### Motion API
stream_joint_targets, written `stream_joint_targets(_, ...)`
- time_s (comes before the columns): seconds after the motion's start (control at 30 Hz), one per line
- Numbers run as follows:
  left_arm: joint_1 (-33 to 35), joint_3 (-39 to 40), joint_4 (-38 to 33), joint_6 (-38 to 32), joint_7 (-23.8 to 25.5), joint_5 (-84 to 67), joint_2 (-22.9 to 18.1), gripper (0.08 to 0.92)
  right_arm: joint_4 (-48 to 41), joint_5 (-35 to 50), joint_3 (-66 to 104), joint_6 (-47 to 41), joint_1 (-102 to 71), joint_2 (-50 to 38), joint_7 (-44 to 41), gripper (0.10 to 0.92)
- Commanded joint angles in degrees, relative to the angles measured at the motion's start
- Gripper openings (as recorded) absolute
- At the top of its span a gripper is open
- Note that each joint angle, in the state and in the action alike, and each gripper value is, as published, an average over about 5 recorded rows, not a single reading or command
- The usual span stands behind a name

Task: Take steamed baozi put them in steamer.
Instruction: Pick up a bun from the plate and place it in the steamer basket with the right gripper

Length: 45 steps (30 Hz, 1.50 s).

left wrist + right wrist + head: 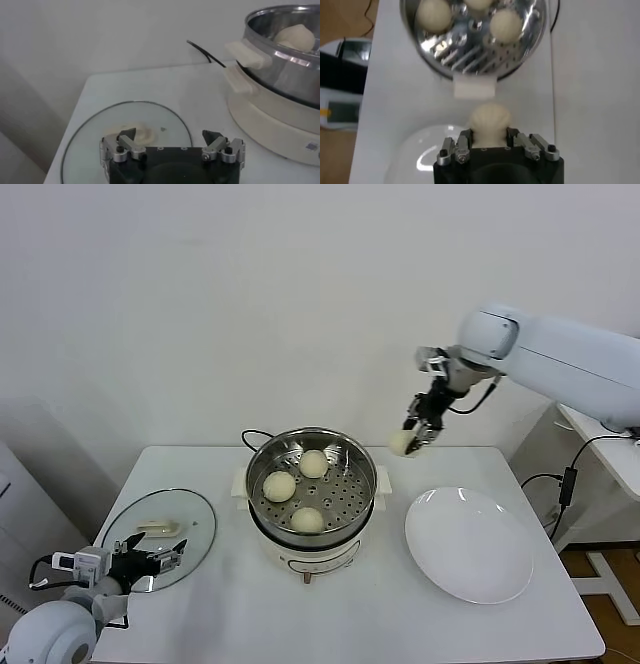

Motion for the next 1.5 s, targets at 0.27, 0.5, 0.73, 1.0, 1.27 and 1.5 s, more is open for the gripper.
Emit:
stream_joint_targets(0.27,0.08,0.06,0.13,-0.29,0.1,0.0,-0.15,0.823,4.41,12.65,-4.57,-12.25,-0.01,10.03,14.25,0.433)
stream_joint_targets(0.5,0.39,-0.24,0.14,-0.54,0.21,-0.06,-0.22,0.823,4.22,8.12,-3.09,-12.23,-4.56,10.7,14.98,0.433)
stream_joint_targets(0.73,1.22,-0.95,0.23,-0.86,0.35,-0.1,-0.22,0.823,4.17,6.18,-2.18,-12.65,-8.56,10.58,16.49,0.433)
stream_joint_targets(1.0,1.27,-1.1,0.32,-0.91,0.36,-0.11,-0.29,0.823,3.15,4.3,-1.22,-12.73,-11.44,11.05,17.17,0.433)
stream_joint_targets(1.27,1.31,-1.13,0.47,-0.93,0.35,-0.11,-0.34,0.823,2.64,3.19,-0.28,-12.67,-12.76,10.6,17.71,0.439)
stream_joint_targets(1.5,1.34,-1.31,0.34,-0.9,0.3,-0.15,-0.57,0.823,2.39,4.13,1.81,-12.28,-11.73,10.17,16.12,0.589)
